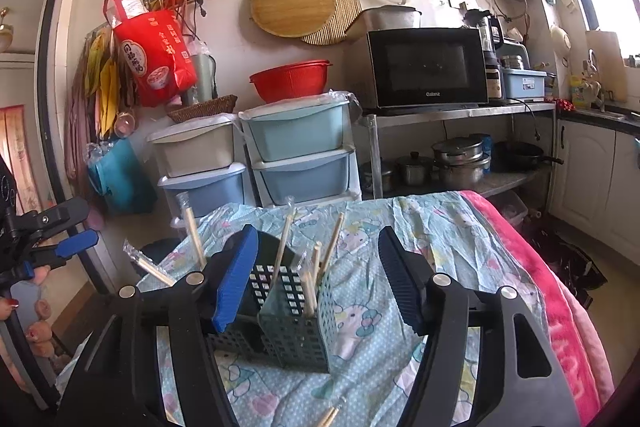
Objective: Organize utensils
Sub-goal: 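Withdraw both open grippers from the caddy toward the chopstick pile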
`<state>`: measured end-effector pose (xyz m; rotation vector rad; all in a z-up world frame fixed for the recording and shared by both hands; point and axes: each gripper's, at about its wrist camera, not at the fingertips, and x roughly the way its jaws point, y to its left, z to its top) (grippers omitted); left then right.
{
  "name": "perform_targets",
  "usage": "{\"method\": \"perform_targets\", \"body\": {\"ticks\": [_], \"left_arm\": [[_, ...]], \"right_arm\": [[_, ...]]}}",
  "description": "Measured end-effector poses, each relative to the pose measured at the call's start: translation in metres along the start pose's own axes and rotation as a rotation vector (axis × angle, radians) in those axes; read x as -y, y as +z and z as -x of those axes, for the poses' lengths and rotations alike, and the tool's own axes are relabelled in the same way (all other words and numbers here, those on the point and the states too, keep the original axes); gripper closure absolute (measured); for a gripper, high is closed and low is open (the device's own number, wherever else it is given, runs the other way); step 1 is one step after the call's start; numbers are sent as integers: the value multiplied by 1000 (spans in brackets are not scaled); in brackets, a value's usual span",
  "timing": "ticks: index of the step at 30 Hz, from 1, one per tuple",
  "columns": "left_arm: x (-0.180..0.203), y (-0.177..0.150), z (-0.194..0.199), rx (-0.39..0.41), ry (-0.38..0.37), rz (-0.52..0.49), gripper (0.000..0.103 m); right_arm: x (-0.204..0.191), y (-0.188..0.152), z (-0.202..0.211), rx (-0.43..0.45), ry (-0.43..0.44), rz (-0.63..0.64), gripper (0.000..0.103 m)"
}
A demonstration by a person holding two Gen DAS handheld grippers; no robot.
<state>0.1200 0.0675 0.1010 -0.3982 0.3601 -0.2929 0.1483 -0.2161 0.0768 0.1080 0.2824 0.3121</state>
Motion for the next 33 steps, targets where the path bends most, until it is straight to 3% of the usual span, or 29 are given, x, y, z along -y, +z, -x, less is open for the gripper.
{"method": "perform_targets", "body": {"ticks": [33], "left_arm": [[-17,-73,-2,-172,66,18,11]], "right_arm": [[-5,-53,16,-160,6,15,43]]}}
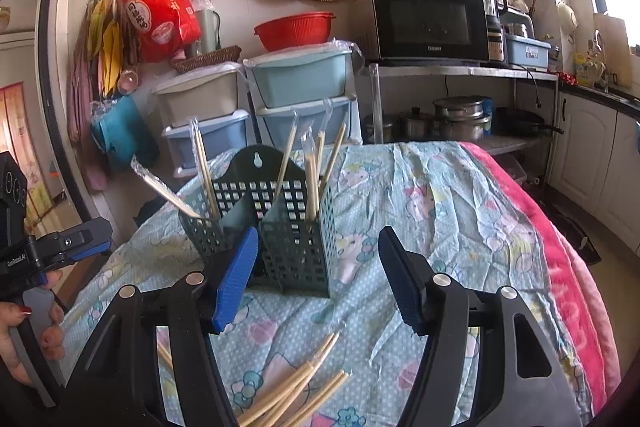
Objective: Organize utensils
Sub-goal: 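Withdraw both open grippers from the caddy toward the chopstick pile, then close the left gripper on a wrapped chopstick while the right gripper grasps another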
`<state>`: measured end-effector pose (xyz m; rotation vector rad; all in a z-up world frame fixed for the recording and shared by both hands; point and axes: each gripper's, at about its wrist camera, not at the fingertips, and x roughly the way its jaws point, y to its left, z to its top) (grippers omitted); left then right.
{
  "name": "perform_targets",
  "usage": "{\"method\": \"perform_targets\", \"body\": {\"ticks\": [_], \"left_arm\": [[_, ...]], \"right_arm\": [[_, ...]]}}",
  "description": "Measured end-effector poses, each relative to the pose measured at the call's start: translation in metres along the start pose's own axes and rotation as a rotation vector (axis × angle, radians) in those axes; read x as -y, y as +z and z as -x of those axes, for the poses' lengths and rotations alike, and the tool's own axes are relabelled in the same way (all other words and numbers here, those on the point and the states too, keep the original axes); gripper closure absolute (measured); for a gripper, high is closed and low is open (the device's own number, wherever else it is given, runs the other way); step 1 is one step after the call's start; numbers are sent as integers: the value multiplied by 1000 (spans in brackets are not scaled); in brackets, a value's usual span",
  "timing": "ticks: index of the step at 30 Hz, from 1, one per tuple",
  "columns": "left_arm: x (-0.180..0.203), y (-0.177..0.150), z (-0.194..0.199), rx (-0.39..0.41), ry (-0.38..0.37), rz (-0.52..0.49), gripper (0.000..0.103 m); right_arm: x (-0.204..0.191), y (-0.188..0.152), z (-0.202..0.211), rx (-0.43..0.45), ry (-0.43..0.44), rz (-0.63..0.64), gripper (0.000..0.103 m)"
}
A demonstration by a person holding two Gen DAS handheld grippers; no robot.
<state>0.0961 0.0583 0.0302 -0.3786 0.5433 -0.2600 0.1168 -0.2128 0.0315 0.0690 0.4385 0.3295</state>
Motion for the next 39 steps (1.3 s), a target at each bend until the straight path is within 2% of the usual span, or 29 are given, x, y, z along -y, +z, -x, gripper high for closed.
{"method": "perform_targets", "body": {"ticks": [6,8,17,23,30,39], "left_arm": [[1,-14,-5,-46,-6,-4,11],[1,-19,-6,-63,-2,-9,11],[-2,-44,-12,-135,-4,-5,11],[-4,-56,-14,-171,-3,9,11],[-10,-70,-15,-223,3,42,11],[-23,-86,-17,-283,14,94,11]], "right_arm": [[3,-12,-6,-53,0,-8,44],[5,-16,-9,-73,-2,-13,50],[14,-32,-15,-143,-1,-37,62],[13,-41,-22,-201,46,-43,68],[5,-54,-34,-281,91,-31,69],[-3,-68,-46,-340,111,-20,69]]}}
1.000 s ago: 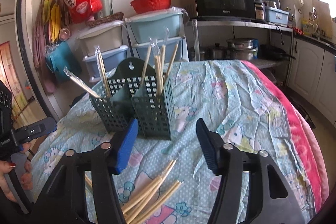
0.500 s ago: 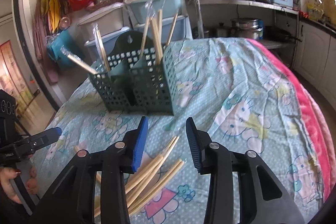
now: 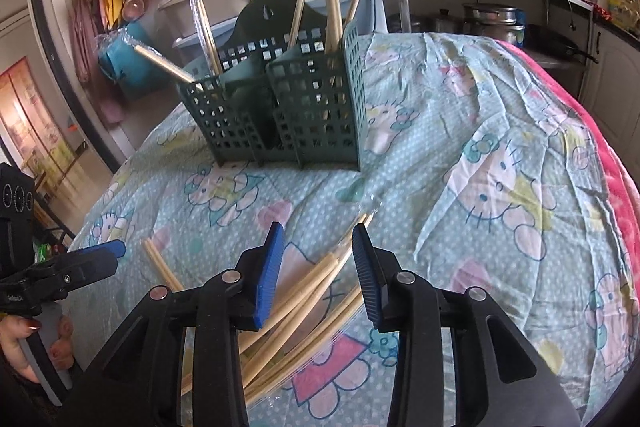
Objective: Organize utensils
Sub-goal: 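Close the left gripper on a wrapped chopstick while the right gripper grasps another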
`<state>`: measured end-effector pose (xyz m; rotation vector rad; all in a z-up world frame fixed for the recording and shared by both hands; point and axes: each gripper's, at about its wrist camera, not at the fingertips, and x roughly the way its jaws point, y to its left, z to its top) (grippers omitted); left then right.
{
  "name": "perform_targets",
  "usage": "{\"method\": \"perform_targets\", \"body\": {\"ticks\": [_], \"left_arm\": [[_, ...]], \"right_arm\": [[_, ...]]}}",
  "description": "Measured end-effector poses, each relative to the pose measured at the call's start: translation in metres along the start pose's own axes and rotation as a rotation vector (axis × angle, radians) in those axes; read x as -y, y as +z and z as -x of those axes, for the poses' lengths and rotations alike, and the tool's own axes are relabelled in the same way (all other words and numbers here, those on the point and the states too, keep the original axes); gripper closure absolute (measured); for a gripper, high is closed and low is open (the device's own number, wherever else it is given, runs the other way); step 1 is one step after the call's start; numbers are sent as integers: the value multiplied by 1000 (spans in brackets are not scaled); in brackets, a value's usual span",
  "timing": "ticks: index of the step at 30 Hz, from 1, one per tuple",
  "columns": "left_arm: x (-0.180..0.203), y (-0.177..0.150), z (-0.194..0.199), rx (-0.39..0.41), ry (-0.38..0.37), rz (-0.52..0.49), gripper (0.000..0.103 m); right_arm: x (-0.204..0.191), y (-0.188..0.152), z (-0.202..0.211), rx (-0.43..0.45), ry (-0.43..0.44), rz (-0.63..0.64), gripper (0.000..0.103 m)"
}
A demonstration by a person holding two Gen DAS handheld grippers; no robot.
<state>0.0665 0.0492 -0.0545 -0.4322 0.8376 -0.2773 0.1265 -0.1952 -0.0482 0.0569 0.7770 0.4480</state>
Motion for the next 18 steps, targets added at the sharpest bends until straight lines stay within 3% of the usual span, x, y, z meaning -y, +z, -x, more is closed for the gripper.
{"method": "perform_targets", "body": {"ticks": [14,18], "left_arm": [[-25,9,-18,-8,5,73,11],[-25,14,-21,12,26,68,20]], "right_arm": [[-5,-6,-11,-36,7,-1,69],[-4,-7,-14,-50,5,-2,69]]}}
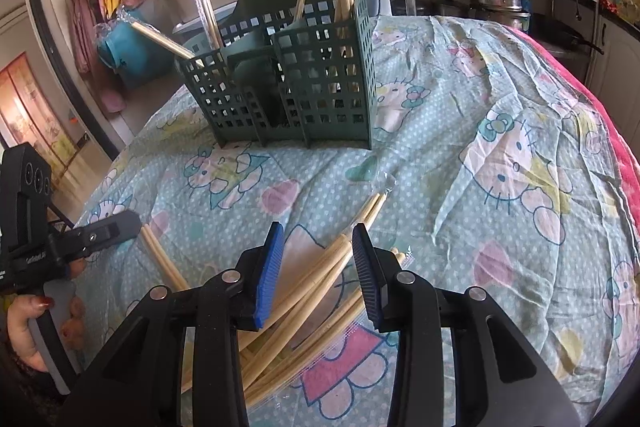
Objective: Organize utensils
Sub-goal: 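Close the left gripper on a wrapped chopstick while the right gripper grasps another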
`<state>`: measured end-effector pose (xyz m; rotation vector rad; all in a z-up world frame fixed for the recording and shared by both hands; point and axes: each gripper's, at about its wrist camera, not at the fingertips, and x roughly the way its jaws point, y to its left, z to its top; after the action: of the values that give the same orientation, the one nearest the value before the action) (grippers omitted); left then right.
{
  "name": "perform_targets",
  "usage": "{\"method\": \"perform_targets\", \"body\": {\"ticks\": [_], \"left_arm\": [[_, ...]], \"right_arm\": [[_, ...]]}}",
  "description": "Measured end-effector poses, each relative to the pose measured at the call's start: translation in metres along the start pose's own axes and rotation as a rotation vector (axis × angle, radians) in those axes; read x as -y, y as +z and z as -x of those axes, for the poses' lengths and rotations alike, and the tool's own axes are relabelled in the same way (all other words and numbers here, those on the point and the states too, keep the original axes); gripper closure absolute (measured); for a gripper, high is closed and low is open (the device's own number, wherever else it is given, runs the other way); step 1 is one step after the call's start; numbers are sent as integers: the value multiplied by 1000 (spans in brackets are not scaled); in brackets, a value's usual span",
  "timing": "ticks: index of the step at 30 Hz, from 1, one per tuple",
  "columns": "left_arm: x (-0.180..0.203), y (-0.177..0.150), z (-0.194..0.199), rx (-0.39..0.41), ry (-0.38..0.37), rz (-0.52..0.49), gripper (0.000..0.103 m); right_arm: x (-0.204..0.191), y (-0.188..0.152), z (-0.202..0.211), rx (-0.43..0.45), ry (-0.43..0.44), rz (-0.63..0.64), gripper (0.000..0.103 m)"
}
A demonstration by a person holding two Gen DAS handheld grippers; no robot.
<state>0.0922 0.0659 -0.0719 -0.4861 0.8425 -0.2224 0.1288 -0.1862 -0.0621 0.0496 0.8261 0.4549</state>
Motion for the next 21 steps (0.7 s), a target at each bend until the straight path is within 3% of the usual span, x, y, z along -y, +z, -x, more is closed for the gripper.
{"method": "perform_targets", "body": {"ticks": [2,8,14,19,21], "left_arm": [[0,2,-3,4,14,-7,36],[-6,6,-9,10,55,-14,67],[-13,7,-9,11,61,-7,85],[-18,9,-12,9,53,5,89],[-19,10,-13,9,51,6,90]], "right_arm": [[0,0,-2,-7,-1,-1,69],[7,2,-9,-28,-20,-36,69],[13,4,-21,-50,-22,-60,69],[15,7,-30,-63,-25,-75,69],[16,8,-31,-61,-34,-81,74]]}}
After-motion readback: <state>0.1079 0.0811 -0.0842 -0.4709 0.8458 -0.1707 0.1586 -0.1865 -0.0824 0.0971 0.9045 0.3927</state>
